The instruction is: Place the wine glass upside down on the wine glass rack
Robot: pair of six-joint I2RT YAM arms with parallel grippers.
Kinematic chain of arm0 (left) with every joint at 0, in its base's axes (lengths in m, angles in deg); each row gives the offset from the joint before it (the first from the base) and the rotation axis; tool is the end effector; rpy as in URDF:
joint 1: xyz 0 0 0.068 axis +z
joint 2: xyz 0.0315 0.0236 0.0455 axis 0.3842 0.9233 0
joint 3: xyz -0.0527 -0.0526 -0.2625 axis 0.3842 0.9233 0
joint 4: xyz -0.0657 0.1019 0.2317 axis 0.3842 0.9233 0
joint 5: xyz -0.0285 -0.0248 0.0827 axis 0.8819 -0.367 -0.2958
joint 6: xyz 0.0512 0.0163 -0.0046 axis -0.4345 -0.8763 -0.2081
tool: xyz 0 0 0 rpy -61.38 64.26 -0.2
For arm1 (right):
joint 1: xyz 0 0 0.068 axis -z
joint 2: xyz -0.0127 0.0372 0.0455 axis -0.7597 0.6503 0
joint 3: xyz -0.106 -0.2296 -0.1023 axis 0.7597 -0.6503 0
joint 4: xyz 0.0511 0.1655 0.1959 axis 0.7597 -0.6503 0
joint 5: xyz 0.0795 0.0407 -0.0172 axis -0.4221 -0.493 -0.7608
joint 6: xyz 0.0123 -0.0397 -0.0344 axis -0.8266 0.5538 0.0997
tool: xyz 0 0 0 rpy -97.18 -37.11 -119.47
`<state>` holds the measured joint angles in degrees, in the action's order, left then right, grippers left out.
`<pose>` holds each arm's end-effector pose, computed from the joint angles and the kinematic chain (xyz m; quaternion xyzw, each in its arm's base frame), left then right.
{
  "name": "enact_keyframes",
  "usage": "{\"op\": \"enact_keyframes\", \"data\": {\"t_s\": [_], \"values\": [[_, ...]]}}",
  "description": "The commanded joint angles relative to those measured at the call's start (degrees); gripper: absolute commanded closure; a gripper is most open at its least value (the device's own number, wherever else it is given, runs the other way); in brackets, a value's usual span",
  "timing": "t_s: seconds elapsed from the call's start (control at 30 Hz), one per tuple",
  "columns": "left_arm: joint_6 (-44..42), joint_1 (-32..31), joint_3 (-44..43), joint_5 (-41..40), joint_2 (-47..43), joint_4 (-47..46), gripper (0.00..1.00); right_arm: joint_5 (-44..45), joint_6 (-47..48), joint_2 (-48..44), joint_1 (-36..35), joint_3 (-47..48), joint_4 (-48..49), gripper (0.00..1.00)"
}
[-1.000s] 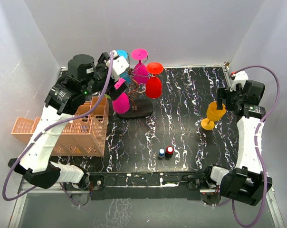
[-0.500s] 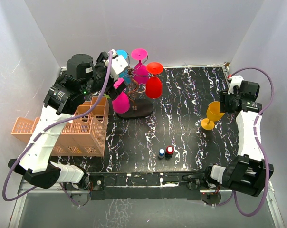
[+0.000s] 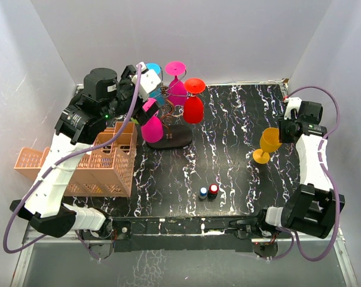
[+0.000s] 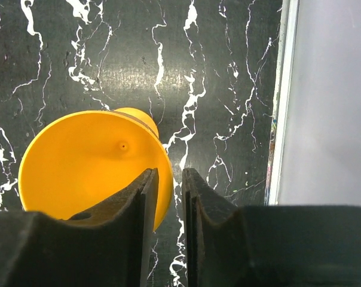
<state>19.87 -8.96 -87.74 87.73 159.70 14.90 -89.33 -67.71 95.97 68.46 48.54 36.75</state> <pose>0.2104 -0.1366 0.5097 0.4469 0.6480 -0.0813 0.6114 0.2511 -0.0813 0.2966 -0.0275 0.9406 -0.0461 0.3354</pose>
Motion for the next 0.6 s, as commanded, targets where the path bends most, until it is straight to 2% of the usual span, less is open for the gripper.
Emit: {"op": "enact_keyframes", "data": {"t_s": [0.0,0.17,0.37,0.47,0.57], "values": [[0.4,0.4,-0.9,-0.3,-1.2,-0.2,0.11,-1.2,0.6,0.7,-0.1,1.2,2.8,0.76],[0.9,0.4,-1.1,-2.4,-1.2,-0.9,0.10,-2.7,0.8,0.8,-0.1,1.4,3.3,0.92],[3.2,0.7,-1.7,-7.3,-1.6,-2.7,0.08,-2.8,1.3,0.6,-0.1,5.2,3.2,0.92],[5.2,0.9,-2.4,-10.7,-1.7,-4.1,0.03,-4.3,1.0,0.5,-0.1,10.0,2.3,0.92],[7.5,1.5,-2.9,-14.1,-1.8,-5.5,0.03,-8.3,-0.4,0.7,-0.1,16.4,1.4,0.92]]}}
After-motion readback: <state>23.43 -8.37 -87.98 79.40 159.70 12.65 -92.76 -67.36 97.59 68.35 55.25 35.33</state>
